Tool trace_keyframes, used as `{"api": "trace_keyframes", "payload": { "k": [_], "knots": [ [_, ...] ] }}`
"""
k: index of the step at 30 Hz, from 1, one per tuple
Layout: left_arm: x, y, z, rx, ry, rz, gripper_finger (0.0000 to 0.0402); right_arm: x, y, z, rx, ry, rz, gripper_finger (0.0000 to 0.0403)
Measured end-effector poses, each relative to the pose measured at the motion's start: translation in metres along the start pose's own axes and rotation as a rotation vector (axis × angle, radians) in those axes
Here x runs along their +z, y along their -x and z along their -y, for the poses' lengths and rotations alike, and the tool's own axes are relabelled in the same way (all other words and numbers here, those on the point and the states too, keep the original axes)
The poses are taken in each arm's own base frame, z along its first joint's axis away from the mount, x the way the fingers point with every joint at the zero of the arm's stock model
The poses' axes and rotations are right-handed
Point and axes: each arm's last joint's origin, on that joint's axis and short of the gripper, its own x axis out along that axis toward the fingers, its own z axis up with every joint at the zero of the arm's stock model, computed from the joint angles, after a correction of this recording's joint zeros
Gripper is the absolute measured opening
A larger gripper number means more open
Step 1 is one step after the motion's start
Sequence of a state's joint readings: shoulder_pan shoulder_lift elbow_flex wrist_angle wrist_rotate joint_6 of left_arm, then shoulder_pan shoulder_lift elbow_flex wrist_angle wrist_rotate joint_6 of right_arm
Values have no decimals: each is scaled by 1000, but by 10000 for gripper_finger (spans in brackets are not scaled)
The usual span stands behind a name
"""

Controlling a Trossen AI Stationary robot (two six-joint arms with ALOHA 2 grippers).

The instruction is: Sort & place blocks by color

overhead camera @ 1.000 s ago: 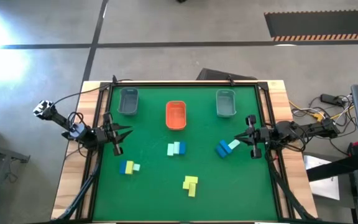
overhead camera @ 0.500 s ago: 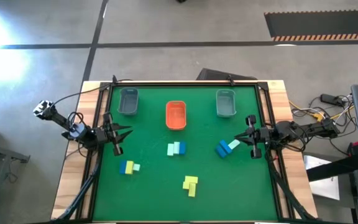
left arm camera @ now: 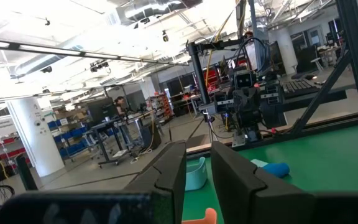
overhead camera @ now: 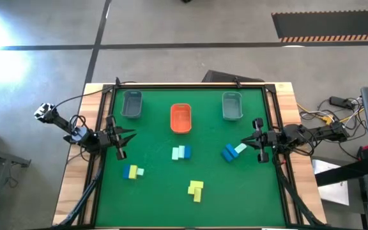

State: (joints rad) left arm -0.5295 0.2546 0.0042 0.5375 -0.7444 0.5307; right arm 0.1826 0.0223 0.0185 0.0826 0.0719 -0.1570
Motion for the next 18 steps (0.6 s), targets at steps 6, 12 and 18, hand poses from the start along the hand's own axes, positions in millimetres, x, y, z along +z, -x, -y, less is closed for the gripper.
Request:
{"api": "trace_keyframes", "payload": {
  "k": [6,12,18],
  "knots": [
    [0,0,0,0,0,0,58,0,0,0,0,0,0,11],
    [0,0,0,0,0,0,58,7,1,6,-177,-149,73,11],
    [0,0,0,0,1,0,58,20,19,30,-1080,-606,340,11]
  ]
}}
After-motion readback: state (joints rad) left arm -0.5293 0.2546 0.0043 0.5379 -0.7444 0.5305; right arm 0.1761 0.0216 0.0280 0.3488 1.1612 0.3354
